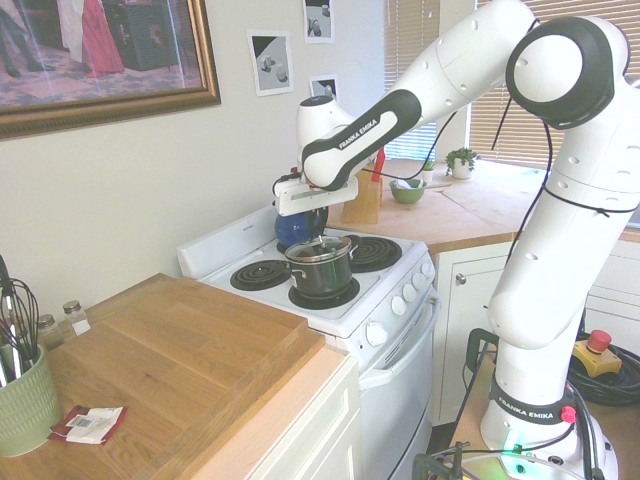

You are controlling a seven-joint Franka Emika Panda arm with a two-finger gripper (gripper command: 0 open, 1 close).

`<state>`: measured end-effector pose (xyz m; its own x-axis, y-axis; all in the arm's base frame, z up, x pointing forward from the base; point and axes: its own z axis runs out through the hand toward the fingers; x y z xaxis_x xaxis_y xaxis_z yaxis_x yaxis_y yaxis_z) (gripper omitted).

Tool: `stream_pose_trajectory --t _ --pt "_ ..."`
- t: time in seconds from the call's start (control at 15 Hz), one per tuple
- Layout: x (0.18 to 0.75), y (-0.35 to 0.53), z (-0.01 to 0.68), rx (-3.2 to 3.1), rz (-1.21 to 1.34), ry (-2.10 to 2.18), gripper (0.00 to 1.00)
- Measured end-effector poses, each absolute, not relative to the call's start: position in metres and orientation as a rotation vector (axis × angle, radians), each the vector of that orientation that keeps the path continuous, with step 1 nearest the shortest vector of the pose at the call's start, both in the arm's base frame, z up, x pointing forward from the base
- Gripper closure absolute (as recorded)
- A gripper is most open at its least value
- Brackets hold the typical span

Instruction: Cover the lid of the pot

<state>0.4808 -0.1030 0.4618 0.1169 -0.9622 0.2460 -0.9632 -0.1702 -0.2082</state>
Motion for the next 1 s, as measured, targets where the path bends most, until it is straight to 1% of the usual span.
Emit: stream_pose_trajectory --t 0.47,0.73,1.0 --pt "0.466 -0.086 0.47 2.344 0.596 -1.997 1.0" --pt "0.459 -0.102 0.46 2.308 0.643 -2.005 1.0" --pt "0.461 -0.106 0.464 2.314 0.706 -2.006 1.0"
